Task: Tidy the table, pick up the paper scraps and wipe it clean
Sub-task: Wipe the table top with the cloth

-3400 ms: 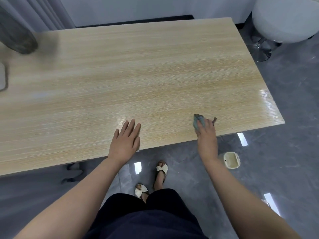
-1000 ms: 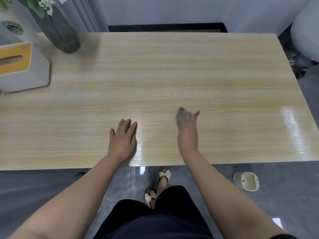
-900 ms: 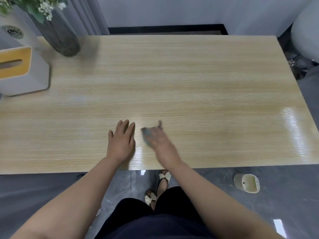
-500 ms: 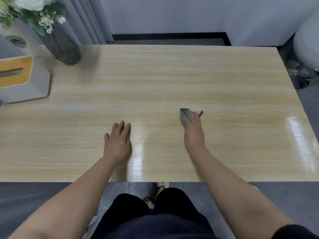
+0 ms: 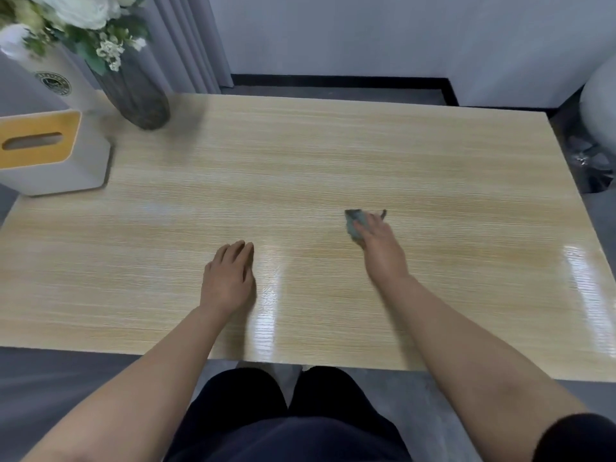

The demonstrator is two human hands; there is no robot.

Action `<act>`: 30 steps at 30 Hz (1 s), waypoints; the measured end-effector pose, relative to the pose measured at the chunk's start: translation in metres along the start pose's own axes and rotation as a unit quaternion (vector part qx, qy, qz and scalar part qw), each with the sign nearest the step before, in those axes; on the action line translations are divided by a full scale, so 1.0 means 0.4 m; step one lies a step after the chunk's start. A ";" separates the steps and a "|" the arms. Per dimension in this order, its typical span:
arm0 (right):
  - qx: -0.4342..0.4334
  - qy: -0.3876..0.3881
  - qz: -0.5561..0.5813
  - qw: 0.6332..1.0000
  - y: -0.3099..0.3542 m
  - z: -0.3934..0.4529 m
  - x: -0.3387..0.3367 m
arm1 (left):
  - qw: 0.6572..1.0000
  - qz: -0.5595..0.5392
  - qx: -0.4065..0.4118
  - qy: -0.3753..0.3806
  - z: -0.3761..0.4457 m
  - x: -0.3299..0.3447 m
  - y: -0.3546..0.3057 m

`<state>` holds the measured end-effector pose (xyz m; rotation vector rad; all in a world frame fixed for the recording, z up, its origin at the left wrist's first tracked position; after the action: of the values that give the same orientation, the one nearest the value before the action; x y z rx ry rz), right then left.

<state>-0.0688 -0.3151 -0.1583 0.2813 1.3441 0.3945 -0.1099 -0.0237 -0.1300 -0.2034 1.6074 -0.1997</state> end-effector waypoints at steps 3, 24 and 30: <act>0.063 -0.062 -0.014 0.996 0.040 -0.013 0.029 | 1.000 -0.010 0.005 -0.015 0.020 -0.005 -0.001; -0.092 -0.073 0.144 0.982 0.222 -0.053 0.064 | 0.999 0.004 0.035 -0.019 0.066 -0.003 0.006; -0.278 0.144 0.080 0.946 0.244 -0.028 0.056 | 0.998 -0.014 0.048 -0.031 0.093 0.001 0.016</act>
<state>-0.0869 -0.2177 -0.1397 -0.1476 1.4354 0.9597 -0.0728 -0.0176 -0.1337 -0.1562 1.5307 -0.2883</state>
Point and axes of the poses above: each hand's wrist, its own z-axis towards the middle knuckle, its own x-axis out of the palm, y = z × x, the point moved 2 cm from there along z, towards the middle knuckle, and after that the axes turned 11 degrees about -y, right-handed, at the moved point
